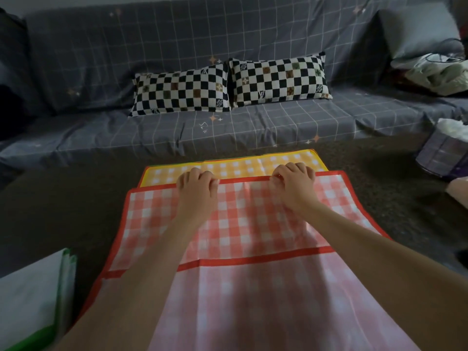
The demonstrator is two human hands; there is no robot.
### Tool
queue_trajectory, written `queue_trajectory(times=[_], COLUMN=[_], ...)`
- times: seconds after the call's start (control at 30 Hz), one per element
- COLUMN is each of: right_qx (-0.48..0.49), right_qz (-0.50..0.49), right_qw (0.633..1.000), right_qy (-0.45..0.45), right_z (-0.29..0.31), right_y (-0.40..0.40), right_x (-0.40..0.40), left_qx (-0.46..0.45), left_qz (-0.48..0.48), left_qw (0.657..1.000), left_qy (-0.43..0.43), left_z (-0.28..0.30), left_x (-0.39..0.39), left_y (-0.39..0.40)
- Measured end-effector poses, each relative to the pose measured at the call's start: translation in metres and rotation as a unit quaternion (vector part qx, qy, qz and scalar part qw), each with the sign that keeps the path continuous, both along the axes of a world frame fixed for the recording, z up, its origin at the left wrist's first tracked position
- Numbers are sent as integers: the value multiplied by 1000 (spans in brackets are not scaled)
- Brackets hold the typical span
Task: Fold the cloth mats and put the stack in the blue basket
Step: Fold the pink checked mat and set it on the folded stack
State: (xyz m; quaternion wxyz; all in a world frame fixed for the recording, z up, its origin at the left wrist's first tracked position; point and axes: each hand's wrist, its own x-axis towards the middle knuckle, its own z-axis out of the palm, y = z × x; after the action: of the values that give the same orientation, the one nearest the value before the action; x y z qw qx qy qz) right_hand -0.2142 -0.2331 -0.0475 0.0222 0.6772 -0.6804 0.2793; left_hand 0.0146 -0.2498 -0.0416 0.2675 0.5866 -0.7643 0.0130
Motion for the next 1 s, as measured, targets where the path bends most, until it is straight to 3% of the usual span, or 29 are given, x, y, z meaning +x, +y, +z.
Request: queue_trajectory(times=[0.3,0.53,0.73,1.0], right_qx=[-48,-61,-80,7], right_qz=[42,99,122,149], right_qw=[998,992,984,988], right_qy=[14,51,105,41], right_z=[75,111,97,41], right_y=[58,145,228,284], right_x=[-5,-2,-4,-2], left_qx=[36,111,98,147], left_qz=[-77,-103,-139,-141], left_qw=[994,988,984,979], left_qy=[66,44,44,13], left_z=[85,131,114,55], left_x=[21,38,48,50], left_y=[51,137,205,265])
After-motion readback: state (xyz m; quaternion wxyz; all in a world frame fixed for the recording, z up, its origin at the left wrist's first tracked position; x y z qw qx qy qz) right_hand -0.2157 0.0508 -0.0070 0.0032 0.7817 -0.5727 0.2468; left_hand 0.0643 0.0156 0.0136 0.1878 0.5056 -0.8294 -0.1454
